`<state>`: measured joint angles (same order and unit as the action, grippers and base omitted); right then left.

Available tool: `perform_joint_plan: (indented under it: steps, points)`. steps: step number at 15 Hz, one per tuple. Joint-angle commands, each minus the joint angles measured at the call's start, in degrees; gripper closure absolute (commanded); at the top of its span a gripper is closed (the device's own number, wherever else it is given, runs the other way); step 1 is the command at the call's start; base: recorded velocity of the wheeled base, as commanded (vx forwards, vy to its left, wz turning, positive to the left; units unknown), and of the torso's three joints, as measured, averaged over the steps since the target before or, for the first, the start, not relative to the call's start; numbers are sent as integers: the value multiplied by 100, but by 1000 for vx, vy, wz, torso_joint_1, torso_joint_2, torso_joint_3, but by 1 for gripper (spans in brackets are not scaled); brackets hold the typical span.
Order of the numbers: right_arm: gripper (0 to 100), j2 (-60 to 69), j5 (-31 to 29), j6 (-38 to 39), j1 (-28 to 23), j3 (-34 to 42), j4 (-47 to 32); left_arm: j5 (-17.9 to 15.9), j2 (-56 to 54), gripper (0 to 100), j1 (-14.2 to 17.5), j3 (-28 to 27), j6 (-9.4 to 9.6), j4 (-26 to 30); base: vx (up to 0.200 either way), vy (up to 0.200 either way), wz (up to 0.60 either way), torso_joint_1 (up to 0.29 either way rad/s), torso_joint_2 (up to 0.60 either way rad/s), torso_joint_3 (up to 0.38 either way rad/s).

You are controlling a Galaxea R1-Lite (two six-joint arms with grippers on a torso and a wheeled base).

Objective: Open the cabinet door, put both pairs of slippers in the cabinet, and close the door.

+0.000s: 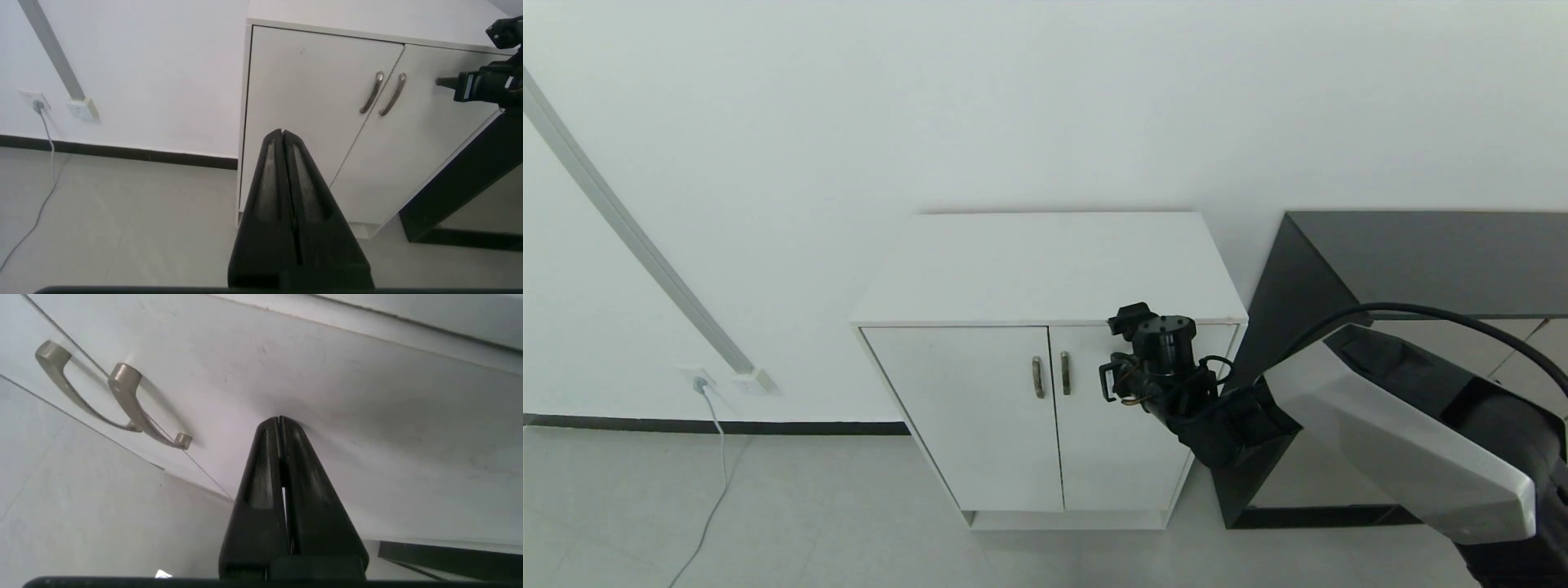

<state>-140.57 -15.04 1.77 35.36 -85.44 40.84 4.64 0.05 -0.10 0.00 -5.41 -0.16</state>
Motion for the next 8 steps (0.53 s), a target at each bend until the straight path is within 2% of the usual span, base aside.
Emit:
perform_joint_plan:
  steps: [1, 8]
  points:
    - [100, -6, 1, -1, -12, -25, 3, 1, 4, 100, 1, 0, -4, -2, 0, 0, 0, 0, 0, 0]
    - [100, -49, 1, -1, -21, -60, -15, 1, 4, 100, 1, 0, -4, -2, 0, 0, 0, 0, 0, 0]
